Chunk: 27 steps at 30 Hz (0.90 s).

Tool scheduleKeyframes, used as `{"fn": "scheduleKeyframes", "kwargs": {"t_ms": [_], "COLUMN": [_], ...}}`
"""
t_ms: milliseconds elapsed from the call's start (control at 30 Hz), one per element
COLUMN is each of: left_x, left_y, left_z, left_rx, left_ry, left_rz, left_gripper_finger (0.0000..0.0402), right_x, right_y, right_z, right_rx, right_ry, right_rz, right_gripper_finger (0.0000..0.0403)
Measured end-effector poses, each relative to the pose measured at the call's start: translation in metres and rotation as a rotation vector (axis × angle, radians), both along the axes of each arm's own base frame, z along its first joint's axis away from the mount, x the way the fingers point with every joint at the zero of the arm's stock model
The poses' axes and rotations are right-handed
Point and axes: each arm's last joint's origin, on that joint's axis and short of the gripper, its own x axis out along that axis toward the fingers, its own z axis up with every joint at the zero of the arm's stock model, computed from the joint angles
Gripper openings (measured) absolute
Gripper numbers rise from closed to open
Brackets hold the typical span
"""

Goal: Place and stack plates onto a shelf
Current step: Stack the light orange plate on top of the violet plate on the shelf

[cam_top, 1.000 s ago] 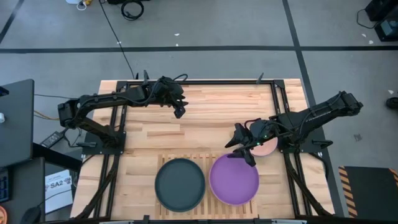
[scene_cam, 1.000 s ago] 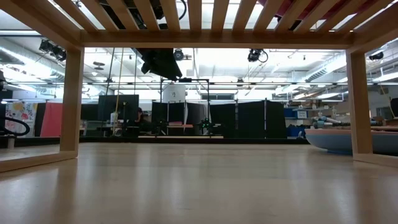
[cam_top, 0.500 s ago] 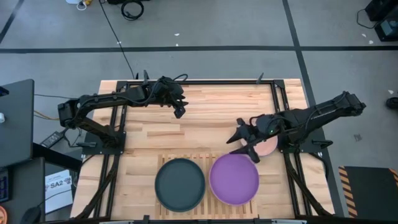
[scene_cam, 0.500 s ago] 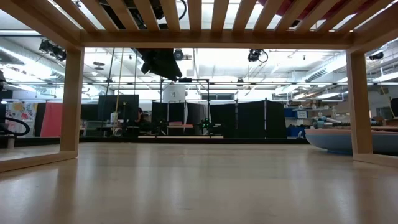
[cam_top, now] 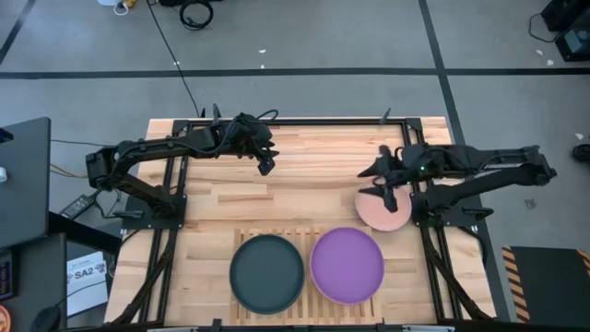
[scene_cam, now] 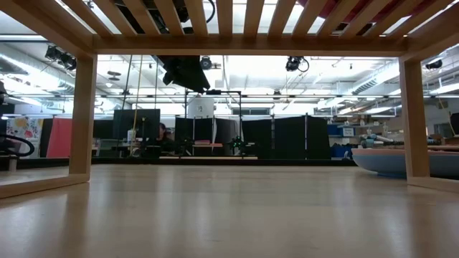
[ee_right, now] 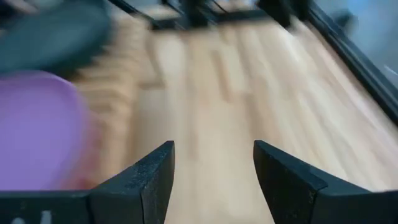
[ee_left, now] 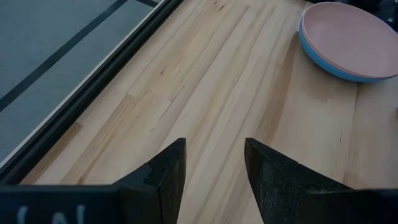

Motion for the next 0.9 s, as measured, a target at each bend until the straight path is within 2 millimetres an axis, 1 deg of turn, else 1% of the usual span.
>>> {"fn": "scheduleKeyframes", "kwargs": {"t_ms": [167,300,467,733,900], "left_x": [0.0,0.0,0.0,0.0,0.0], "left_y": [0.0,0.0,0.0,0.0,0.0], "left_z": [0.0,0.0,0.0,0.0,0.0], "left_rx": [0.0,0.0,0.0,-0.024,-0.024], "left_ry": [0.0,0.0,0.0,-0.01,-0.011], "left_rz": [0.0,0.0,0.001,0.02,0.02], "left_gripper_finger": [0.0169,0.0169,0.0169,0.0169,0.0169], "right_x": [-0.018,-0.022,-0.018,-0.01,-0.006], "right_y": [-0.018,-0.031,-0.047,-0.075,-0.09], "right_z": [-0.015,-0.026,-0.037,-0.053,-0.063], "right_rx": [-0.009,0.001,-0.02,-0.086,-0.055], "right_ry": [0.214,0.354,0.476,0.634,0.693], "right_rz": [-0.133,-0.216,-0.265,-0.25,-0.215], "right_gripper_finger": [0.0223,0.0223,0.0223,0.0222,0.0222]}}
